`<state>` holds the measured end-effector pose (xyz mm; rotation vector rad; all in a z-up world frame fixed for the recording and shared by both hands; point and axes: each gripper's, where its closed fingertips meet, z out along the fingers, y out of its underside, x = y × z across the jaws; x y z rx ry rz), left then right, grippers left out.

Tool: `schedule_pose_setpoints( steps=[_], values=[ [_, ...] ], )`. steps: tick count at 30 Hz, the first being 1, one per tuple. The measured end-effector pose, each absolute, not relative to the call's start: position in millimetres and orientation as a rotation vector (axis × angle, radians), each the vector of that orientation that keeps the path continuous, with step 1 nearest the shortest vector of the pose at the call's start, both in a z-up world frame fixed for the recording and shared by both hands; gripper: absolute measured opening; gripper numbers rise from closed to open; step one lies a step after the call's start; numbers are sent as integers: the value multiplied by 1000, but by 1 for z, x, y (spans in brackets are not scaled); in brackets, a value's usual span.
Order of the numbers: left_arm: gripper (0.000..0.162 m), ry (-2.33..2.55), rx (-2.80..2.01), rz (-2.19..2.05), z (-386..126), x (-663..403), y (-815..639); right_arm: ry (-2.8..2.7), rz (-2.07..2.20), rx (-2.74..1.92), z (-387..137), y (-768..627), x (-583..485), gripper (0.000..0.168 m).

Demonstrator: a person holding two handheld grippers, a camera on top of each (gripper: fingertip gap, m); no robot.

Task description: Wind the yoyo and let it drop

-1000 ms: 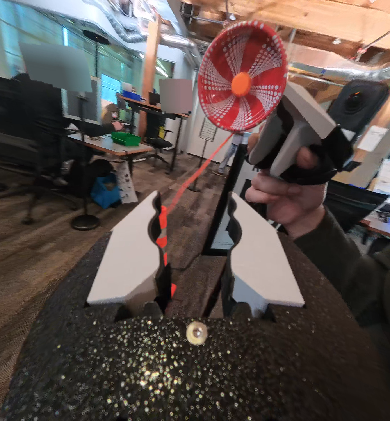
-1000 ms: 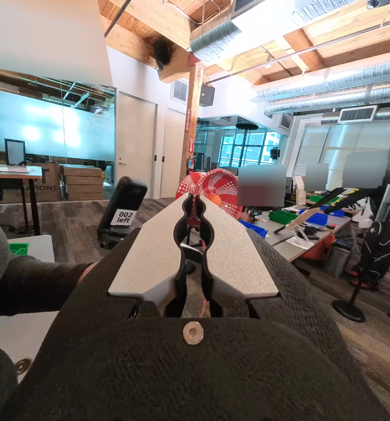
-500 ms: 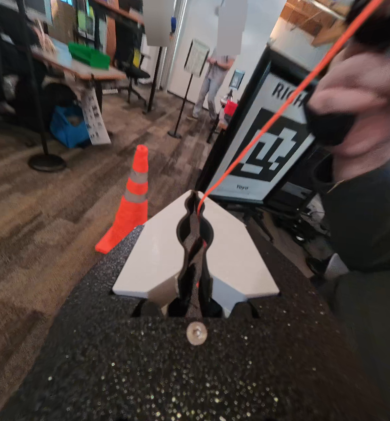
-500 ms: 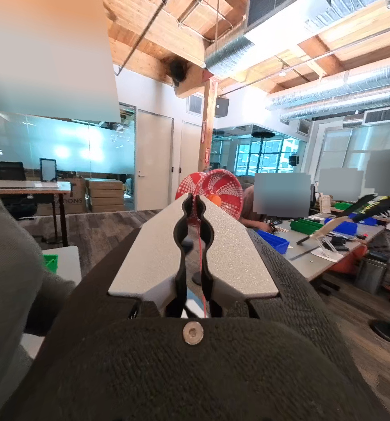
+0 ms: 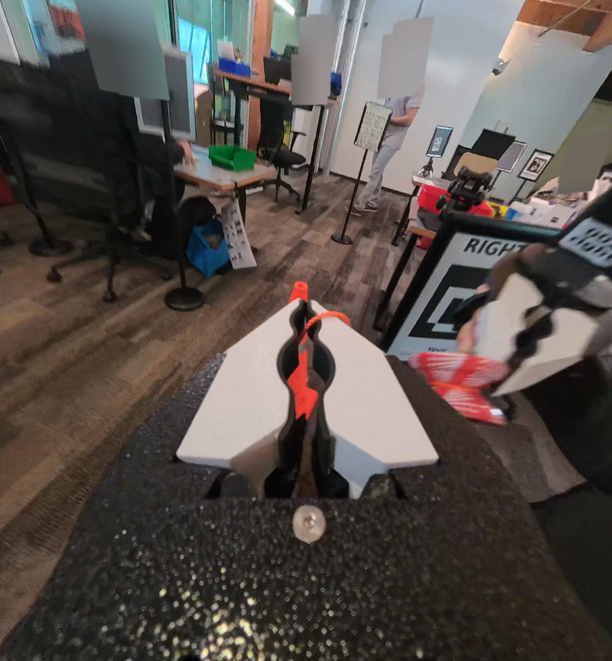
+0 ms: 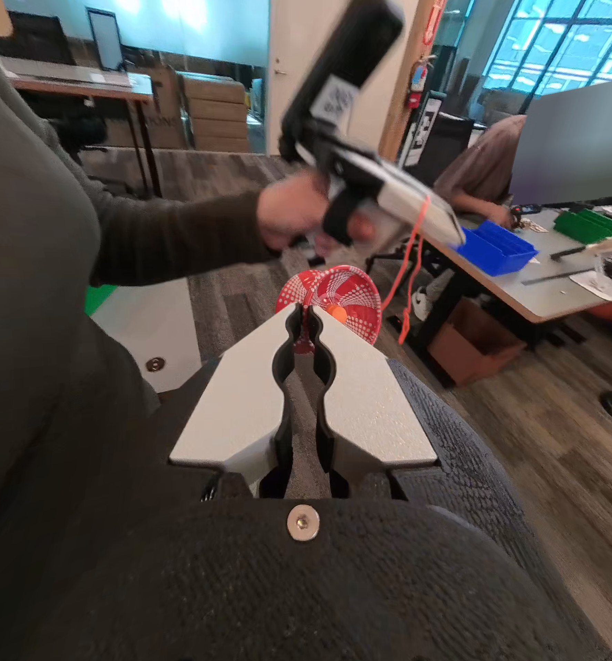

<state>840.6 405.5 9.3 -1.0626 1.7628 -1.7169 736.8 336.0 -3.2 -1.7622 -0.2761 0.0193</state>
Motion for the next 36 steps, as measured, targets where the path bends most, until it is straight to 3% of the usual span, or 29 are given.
schedule_pose_setpoints(
  steps=[5,11,16,20,28,32,36],
  values=[
    [0,1750,-816,-1754,69,800,379,-144,-100,-1733,-2,333,766,1],
    [0,1741,-709,-1626,81,787,364,-161,-84,-1739,-6,353,765,1],
    [0,1836,-582,-1787,98,751,345,-20,-215,-1702,0,357,794,1],
    [0,2067,-603,-1825,65,735,324,183,-221,-1507,28,345,818,1],
    [0,2332,-799,-1477,-52,761,316,101,207,-1194,78,332,779,0],
    [0,2157,-985,-1392,-58,799,357,-164,248,-1272,73,334,736,0],
    [0,1949,-1010,-1343,-20,820,395,-345,225,-1483,36,341,710,1]
  ],
)
